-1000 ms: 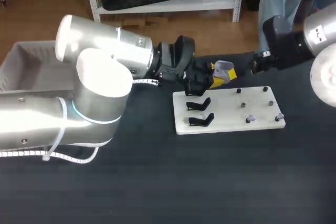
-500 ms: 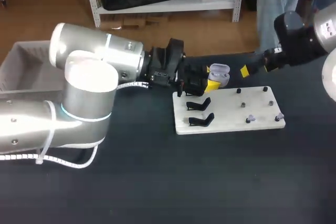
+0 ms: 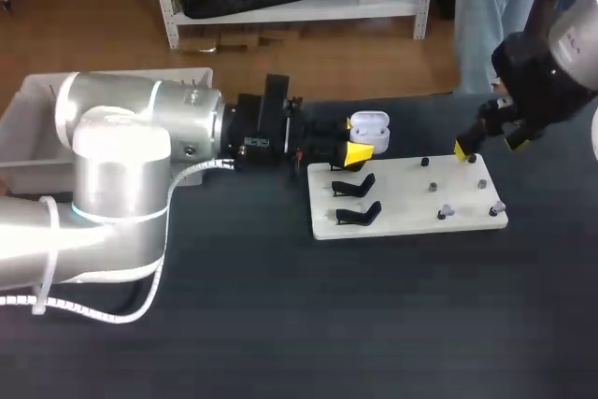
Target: Pick up each earbud case from the left stands, insert the matching earbuds, close the lid, and place the case in the box.
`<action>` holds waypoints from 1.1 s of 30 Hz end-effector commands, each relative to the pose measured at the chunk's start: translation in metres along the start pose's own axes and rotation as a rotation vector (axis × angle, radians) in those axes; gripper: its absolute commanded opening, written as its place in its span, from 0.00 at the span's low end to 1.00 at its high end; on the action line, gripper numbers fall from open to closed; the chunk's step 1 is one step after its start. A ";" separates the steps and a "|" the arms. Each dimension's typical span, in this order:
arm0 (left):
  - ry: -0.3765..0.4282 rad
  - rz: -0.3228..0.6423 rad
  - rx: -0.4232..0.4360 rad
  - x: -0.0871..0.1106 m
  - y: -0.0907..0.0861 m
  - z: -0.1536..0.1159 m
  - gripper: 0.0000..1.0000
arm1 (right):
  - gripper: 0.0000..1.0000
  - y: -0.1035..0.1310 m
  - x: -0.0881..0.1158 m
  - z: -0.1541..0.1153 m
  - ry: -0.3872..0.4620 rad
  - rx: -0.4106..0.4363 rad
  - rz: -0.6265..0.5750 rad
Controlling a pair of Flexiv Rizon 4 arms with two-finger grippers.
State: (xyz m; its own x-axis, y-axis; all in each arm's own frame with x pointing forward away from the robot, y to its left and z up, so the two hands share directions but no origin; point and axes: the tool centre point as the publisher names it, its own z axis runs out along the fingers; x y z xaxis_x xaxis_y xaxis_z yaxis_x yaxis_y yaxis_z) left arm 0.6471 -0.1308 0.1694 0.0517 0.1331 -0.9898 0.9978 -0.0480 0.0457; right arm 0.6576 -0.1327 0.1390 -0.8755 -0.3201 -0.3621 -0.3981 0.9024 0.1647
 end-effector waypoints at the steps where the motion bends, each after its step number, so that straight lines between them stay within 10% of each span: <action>1: -0.015 0.004 -0.056 -0.004 -0.012 -0.007 0.00 | 1.00 -0.006 0.029 0.000 -0.006 0.214 0.031; 7: -0.002 0.012 -0.063 -0.007 -0.013 -0.009 0.00 | 1.00 -0.015 0.058 0.005 0.105 0.309 0.099; 33: 0.013 -0.001 -0.051 -0.005 -0.011 -0.008 0.00 | 1.00 -0.023 0.067 0.037 0.162 0.218 0.070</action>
State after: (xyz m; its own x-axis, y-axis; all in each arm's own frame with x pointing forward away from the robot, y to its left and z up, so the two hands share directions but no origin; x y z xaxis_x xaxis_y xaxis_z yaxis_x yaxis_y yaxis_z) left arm 0.6370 -0.1237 0.1757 0.0467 0.1527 -0.9872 0.9989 -0.0026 0.0468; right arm 0.6111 -0.1680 0.0848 -0.9356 -0.2734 -0.2234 -0.2749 0.9611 -0.0246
